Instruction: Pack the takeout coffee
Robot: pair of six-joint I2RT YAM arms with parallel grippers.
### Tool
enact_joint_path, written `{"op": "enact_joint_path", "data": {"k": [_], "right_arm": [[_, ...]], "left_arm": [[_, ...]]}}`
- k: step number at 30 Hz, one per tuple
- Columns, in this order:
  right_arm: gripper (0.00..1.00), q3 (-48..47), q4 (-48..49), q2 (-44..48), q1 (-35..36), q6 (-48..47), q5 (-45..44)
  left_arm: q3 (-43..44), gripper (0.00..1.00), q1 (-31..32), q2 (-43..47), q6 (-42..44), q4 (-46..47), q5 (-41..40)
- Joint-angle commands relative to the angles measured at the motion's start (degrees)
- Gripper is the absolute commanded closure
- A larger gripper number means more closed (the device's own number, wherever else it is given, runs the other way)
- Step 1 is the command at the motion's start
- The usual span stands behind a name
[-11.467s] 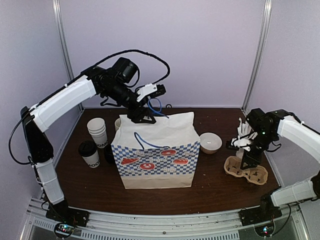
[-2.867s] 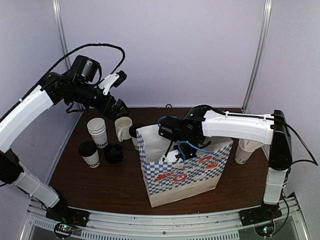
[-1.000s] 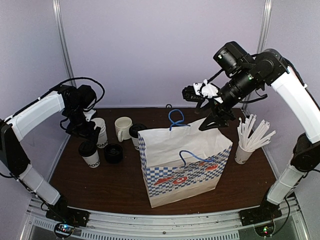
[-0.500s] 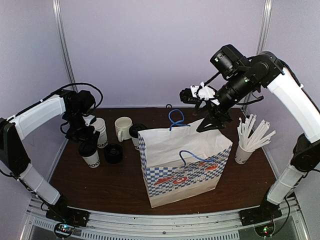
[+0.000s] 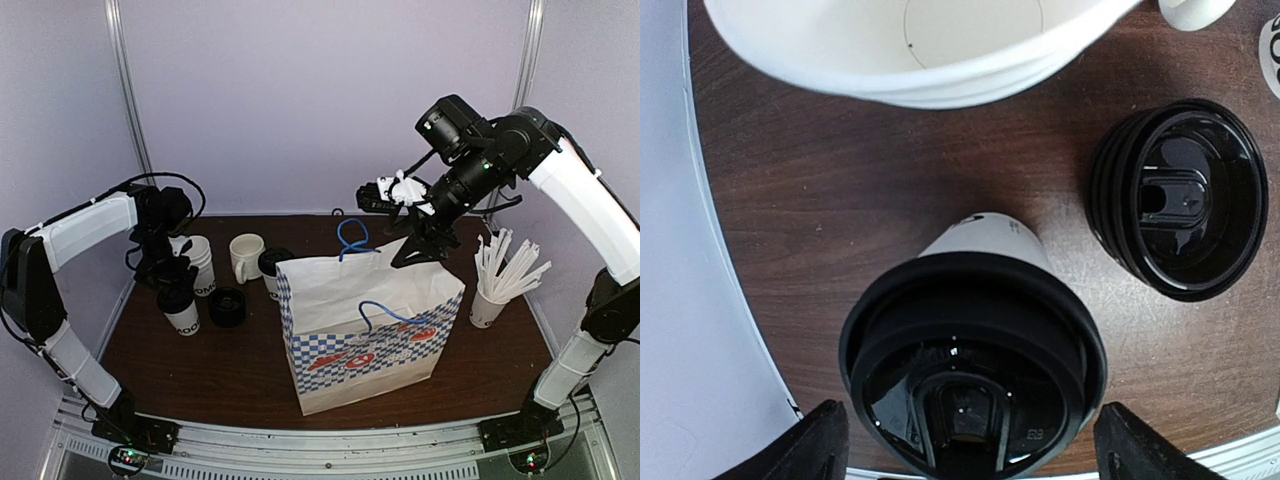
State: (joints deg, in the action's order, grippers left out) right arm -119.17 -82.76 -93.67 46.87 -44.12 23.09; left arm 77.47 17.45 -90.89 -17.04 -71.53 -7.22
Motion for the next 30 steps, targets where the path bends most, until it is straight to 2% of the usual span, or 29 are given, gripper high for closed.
{"op": "enact_joint_path", "data": {"k": [1, 4, 7, 11, 18, 23, 30], "right_arm": [[0.33, 0.76, 0.74, 0.84, -0.29, 0.85, -1.47], [0.33, 0.70, 0.67, 0.68, -0.29, 0.80, -1.28], [0.33, -0.85, -0.13, 0.18, -1.03, 0.80, 1.52], [0.33, -4.89, -1.31, -0.33, -3.17, 1.30, 5.59], [0.31, -3.50, -0.58, 0.13, -3.98, 1.75, 4.31], [0.31, -0.05, 0.64, 1.83, -4.07, 1.84, 2.64], [0.31, 0.71, 1.05, 1.78, -4.28, 2.02, 2.12]], "left_arm": [[2.20, 0.11, -0.58, -1.04, 0.58, 1.37, 0.37], [6.08, 0.12, -0.39, -0.36, 3.28, 1.89, 1.63], [9.76, 0.13, 1.84, 1.48, 7.75, 6.29, 7.92], [13.40, 0.07, 7.16, 0.92, 12.98, 13.69, 15.24], [24.61, 0.05, 13.38, -12.30, 19.22, 15.89, 11.06], [31.73, 0.04, 13.57, -20.06, 20.94, 14.42, 11.27], [36.96, 0.03, 13.57, -26.86, 21.18, 13.47, 14.05]]}}
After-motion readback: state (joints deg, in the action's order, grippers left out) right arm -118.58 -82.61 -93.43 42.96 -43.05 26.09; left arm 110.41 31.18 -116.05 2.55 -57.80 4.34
